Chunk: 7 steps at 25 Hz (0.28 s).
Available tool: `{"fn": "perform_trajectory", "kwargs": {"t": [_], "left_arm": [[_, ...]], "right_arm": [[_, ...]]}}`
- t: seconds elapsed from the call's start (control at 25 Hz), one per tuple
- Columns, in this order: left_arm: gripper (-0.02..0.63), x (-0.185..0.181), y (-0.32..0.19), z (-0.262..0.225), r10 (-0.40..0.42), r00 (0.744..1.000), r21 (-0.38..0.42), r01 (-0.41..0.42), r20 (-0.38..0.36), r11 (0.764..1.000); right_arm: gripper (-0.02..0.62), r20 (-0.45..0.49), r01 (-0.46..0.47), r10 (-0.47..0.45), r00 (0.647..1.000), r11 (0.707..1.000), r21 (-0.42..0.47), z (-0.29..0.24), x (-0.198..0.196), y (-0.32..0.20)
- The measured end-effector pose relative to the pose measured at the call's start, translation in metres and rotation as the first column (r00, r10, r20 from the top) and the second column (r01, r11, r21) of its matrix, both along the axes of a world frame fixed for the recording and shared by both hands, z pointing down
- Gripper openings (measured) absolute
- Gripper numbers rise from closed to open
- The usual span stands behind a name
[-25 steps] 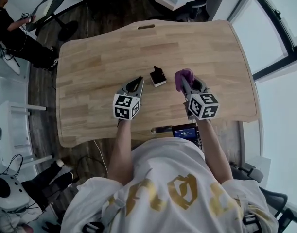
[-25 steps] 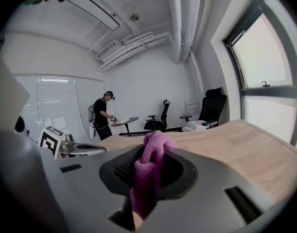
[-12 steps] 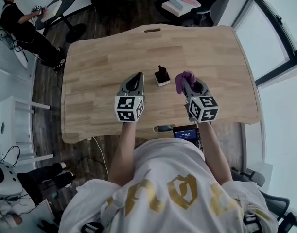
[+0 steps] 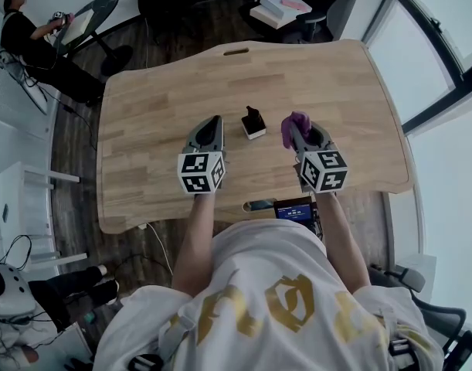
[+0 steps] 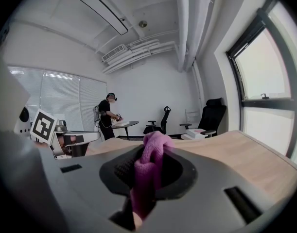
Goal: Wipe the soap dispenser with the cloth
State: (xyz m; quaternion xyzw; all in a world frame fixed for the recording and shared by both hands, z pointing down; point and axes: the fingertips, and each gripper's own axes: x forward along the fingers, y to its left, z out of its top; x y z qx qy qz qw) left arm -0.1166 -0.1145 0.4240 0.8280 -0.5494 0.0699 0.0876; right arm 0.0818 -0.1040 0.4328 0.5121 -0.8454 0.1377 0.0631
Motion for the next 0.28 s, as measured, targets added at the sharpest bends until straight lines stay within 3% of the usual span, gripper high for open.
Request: {"fn": "perform_trajectory", "kwargs": {"t": [0.28], "left_arm": [[0.009, -0.0006, -0.0051, 0.0024, -0.008, 1.000, -0.006, 0.008, 0.011, 1.000]], "right_arm": [[0.063, 0.021, 0.012, -0.011, 1.000, 1.000, -0.016, 0.0038, -0.0002, -0.0020]]}}
